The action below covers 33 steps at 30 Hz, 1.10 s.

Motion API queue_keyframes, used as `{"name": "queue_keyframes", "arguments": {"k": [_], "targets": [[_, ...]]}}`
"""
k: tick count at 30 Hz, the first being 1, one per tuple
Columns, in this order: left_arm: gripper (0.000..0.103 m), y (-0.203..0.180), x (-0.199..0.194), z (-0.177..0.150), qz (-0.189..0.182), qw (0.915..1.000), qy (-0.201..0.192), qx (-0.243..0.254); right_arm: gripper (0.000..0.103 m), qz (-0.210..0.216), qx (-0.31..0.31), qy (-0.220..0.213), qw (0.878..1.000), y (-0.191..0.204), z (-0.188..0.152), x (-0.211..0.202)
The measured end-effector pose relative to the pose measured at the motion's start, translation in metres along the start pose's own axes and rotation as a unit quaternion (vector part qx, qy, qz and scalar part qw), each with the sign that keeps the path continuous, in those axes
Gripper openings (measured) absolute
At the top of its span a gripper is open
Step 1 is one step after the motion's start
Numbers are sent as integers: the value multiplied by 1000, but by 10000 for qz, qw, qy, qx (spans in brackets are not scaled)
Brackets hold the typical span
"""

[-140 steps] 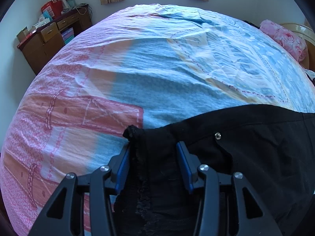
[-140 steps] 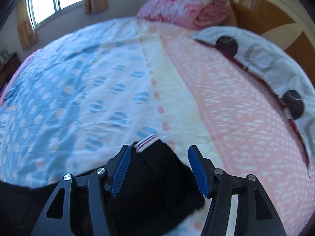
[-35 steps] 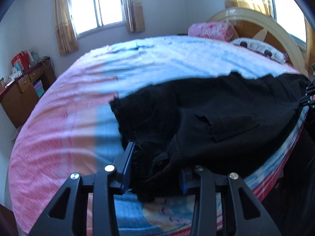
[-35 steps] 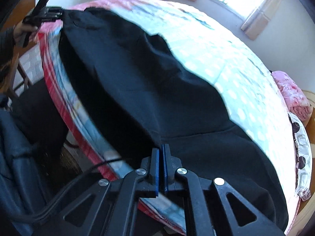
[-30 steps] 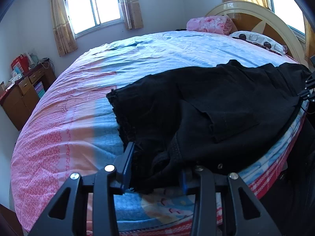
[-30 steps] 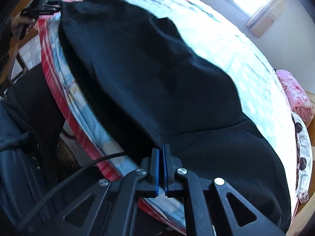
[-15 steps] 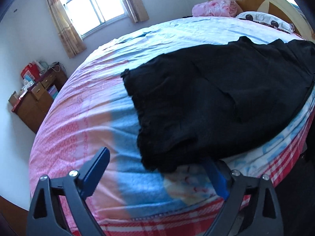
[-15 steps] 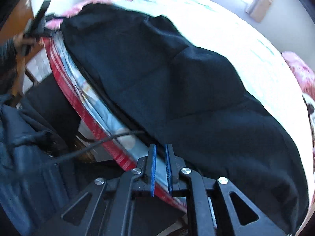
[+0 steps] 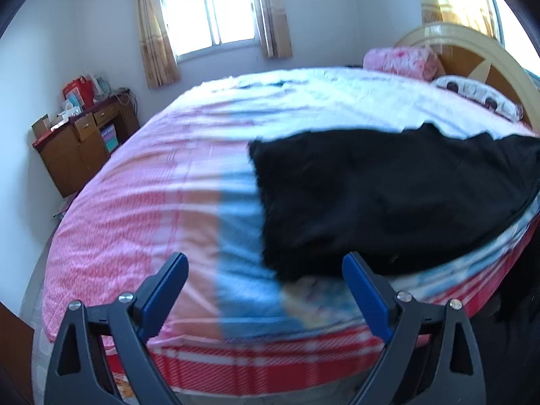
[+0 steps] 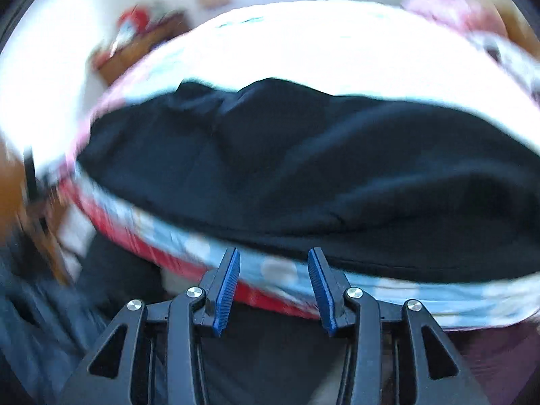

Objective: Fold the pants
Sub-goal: 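Open both tools and release the folded waistband onto the trousers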

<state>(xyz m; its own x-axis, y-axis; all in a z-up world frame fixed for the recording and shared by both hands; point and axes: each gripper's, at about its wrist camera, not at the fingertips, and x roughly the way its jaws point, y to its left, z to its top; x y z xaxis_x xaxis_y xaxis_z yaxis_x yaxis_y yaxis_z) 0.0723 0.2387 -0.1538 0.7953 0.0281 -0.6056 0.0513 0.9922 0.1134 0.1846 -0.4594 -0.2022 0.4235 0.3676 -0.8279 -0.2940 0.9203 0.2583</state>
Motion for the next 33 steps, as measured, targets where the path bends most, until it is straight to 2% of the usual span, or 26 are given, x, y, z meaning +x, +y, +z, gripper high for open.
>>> {"name": "queue_keyframes", "arguments": {"k": [2,8,9,10,11,13,16,24,28,30,32,33], "targets": [[95,-8,-2,8,-23,9999,-142,-55,44,50,611,-149,9980,-19,7,5],[95,-27,15,30,-216,9990,-247,-310,44,105,1220,-368,9918,-29,19,24],[95,-28,17,32,-164,9990,-221,-350,41,82,1201,-400,9919,-27,19,24],[95,-26,21,34,-62,9990,-172,-401,22,4,1126,-467,9925,-22,19,24],[95,-22,24,36,34,9989,-138,-452,15,-25,1084,-459,9930,-19,17,27],[95,-14,25,35,157,9980,-117,-607,9,-14,1073,-452,9932,-15,13,27],[95,4,30,29,189,9951,28,-965,7,46,976,-425,9943,-19,7,20],[95,4,53,19,226,9943,316,-996,6,93,711,-248,9971,-13,-10,-3],[95,-1,60,19,265,9943,380,-956,6,30,852,-139,9963,-22,-15,9],[95,-3,53,24,397,9945,305,-924,7,-24,826,-158,9965,-21,-14,12],[95,-9,36,32,616,9951,52,-771,16,-189,641,-166,9976,-15,-11,4],[95,-13,26,37,695,9953,-100,-670,36,-284,521,-184,9981,-12,-10,-4]]}}
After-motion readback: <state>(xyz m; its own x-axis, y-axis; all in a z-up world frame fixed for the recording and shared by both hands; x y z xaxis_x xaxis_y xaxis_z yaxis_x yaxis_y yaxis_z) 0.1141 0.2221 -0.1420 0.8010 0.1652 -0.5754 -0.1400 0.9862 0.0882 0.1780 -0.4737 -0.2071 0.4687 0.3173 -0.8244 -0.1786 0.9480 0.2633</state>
